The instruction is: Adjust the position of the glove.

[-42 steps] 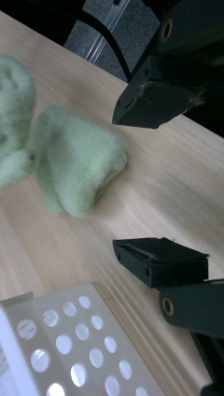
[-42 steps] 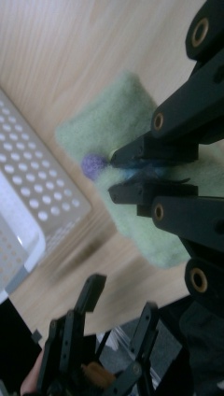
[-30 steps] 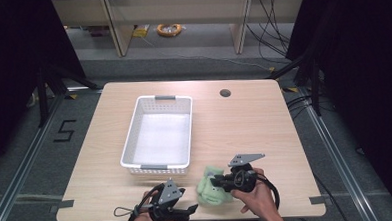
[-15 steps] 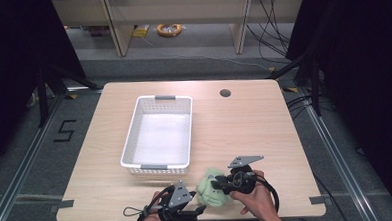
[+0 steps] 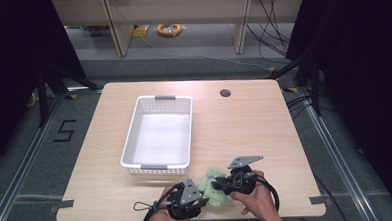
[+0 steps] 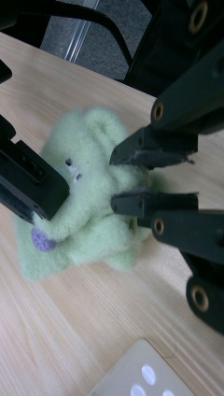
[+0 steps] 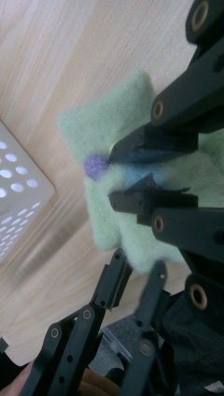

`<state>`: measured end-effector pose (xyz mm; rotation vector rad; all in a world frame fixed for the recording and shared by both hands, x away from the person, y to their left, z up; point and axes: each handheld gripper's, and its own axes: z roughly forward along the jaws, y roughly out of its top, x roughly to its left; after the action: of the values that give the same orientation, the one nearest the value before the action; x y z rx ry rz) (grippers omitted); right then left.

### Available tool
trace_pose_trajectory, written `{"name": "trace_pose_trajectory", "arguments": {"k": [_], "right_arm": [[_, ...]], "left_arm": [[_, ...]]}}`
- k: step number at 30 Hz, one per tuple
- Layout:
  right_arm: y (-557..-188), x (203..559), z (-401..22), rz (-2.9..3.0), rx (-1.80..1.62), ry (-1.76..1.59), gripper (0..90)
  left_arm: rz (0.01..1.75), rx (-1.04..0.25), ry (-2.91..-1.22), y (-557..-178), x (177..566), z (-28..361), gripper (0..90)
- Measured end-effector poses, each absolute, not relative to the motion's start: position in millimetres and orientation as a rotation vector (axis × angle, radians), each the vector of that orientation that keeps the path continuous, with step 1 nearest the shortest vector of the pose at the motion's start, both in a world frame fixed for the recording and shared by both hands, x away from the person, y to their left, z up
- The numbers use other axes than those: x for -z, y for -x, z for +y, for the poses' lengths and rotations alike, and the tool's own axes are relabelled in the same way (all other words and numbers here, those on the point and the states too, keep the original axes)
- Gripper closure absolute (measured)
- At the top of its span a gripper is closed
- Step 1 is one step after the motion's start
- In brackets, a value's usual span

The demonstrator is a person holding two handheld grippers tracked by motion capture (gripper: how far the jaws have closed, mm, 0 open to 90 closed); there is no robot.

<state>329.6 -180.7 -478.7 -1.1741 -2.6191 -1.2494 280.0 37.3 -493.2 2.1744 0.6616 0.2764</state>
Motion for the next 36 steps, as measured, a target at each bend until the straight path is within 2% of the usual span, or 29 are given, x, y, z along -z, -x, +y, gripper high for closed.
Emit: {"name": "trace_pose_trajectory", "arguments": {"k": [2, 11, 20, 27, 32, 36], "right_arm": [[-328, 476, -182, -2.59, 1.258, 1.156, 82.3], [-310, 459, -193, -2.525, 1.345, 1.198, 83.3], [-292, 470, -193, -2.476, 1.391, 1.209, 85.0], [-292, 478, -195, -2.475, 1.359, 1.227, 85.5], [-297, 485, -197, -2.474, 1.325, 1.25, 82.2], [-300, 489, -201, -2.468, 1.32, 1.254, 75.9]], "left_arm": [[0.642, -0.287, -2.18, -280, 490, 39, 80.2], [0.614, -0.294, -2.127, -289, 470, 49, 81.7], [0.62, -0.312, -2.15, -308, 474, 49, 82.4], [0.673, -0.223, -2.131, -319, 481, 47, 81.9], [0.687, -0.214, -2.151, -322, 485, 49, 80.8], [0.718, -0.207, -2.136, -324, 490, 50, 80.1]]}}
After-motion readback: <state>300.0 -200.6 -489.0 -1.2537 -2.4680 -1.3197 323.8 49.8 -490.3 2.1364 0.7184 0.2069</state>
